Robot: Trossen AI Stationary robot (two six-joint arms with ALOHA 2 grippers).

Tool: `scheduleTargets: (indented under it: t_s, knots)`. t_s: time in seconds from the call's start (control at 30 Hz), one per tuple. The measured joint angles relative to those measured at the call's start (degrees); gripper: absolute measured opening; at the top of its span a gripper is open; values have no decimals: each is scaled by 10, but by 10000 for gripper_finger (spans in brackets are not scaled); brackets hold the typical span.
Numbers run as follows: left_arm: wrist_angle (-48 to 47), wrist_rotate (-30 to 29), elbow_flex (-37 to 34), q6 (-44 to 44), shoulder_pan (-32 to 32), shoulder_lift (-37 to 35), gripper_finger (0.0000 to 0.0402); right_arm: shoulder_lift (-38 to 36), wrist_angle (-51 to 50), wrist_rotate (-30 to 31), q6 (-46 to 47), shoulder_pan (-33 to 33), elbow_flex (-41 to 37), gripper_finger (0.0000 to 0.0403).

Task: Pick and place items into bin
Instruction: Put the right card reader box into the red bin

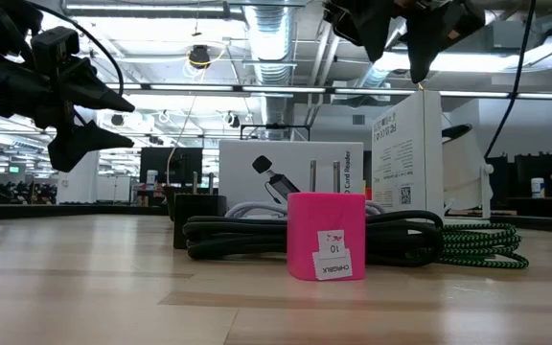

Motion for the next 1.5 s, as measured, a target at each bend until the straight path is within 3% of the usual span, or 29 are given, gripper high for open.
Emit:
scheduleTargets:
  t_s: [1.5]
  knots:
    - [0,0,0,0,0,0,258,2,11,74,39,15,-17,235]
